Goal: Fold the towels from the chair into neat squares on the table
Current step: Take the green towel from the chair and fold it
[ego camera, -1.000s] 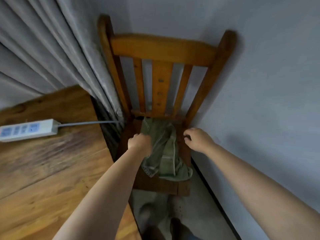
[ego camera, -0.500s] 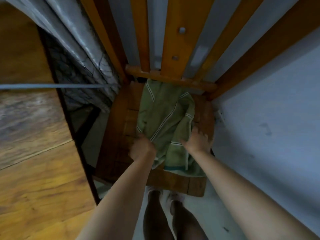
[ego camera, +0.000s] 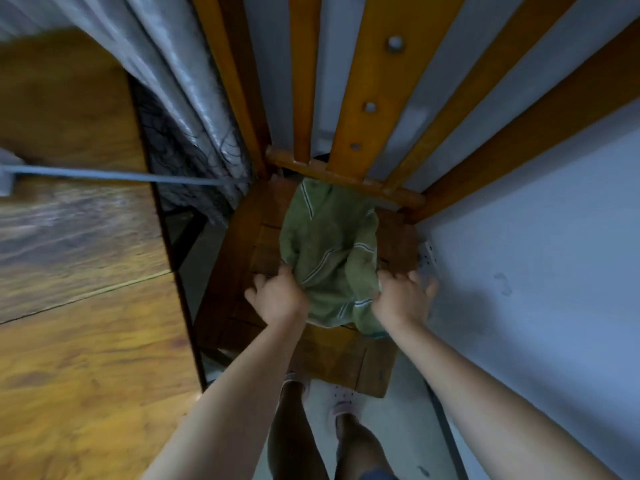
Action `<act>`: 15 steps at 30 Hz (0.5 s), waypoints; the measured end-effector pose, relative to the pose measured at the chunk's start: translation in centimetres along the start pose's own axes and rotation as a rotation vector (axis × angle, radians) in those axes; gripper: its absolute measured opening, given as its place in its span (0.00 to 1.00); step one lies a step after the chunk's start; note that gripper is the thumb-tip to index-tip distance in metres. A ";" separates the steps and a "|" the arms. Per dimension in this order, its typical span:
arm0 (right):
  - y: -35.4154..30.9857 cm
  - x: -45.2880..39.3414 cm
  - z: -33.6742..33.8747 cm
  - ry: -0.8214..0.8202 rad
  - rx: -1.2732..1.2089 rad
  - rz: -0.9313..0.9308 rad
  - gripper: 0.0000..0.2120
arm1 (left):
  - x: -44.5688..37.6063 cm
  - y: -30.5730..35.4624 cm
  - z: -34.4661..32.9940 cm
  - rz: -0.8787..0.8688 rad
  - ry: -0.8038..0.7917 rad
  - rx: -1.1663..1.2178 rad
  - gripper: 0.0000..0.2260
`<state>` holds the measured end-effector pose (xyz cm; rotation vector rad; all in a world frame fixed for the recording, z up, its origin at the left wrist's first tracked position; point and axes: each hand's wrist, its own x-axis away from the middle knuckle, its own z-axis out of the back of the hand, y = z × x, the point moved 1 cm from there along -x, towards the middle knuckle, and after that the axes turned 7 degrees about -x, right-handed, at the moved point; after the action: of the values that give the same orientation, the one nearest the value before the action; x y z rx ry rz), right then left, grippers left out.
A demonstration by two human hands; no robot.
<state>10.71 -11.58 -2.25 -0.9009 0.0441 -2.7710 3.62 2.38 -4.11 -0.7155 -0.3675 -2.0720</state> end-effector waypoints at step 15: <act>-14.0 16.2 19.5 0.551 -0.252 0.702 0.16 | 16.9 -12.5 23.1 -0.113 0.710 0.412 0.14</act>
<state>6.45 -0.76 24.25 -0.0825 0.6703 -2.2633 -6.09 9.96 24.62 0.2969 -0.4059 -2.1065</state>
